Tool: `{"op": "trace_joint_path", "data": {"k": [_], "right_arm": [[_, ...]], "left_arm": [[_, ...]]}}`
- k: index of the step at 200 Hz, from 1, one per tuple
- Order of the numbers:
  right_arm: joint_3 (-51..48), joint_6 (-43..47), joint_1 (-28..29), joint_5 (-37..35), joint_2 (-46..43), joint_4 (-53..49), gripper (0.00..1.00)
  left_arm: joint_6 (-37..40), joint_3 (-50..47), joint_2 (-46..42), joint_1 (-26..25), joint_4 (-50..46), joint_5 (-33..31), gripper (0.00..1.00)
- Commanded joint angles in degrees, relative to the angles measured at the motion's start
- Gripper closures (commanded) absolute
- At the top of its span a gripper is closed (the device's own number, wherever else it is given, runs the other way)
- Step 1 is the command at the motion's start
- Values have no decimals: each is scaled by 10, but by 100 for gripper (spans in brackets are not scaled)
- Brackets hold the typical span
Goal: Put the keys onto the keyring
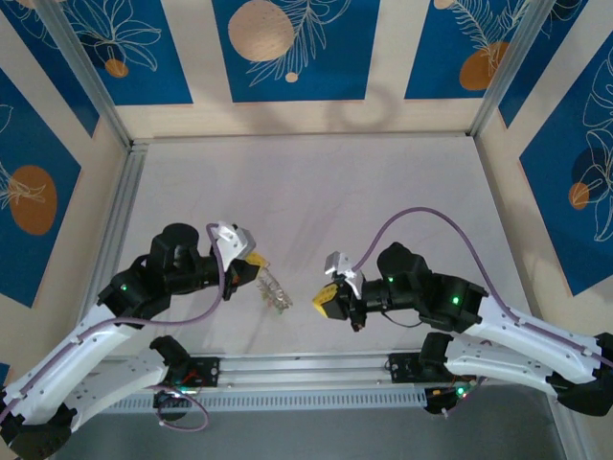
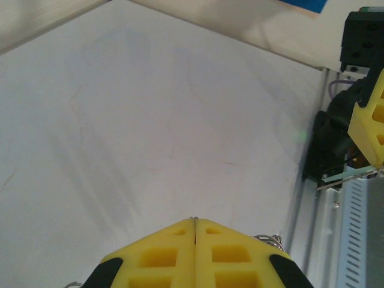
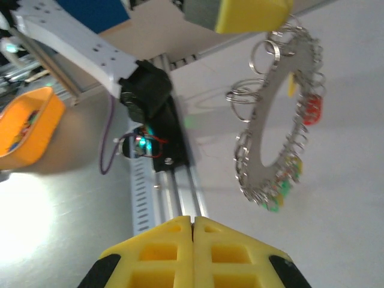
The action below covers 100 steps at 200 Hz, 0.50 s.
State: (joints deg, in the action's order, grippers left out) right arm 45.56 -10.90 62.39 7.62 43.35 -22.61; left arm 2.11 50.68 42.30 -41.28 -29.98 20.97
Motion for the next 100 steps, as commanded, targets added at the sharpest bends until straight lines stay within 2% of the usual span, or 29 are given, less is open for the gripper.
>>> {"op": "trace_joint_path", "data": {"k": [1,27,42,71,84,100], "right_arm": [[-3,3,-2,71,-4,37,100],[-2,-2,-3,87,-2,76,100],[7,-15,-14,43,7,66,100],[24,-61,-137,-7,73,-44,100],[18,-87,-193,-8,114,-81,100],[14,-91,-210,-4,153,-103,100]], "left_arm": [[18,24,-2,-3,44,58,100],[20,19,-8,-13,58,66,100],[20,21,-7,-13,57,58,100],[20,22,-4,-13,30,-19,100],[20,17,-1,-13,19,-63,100],[16,18,2,-13,6,-116,100]]}}
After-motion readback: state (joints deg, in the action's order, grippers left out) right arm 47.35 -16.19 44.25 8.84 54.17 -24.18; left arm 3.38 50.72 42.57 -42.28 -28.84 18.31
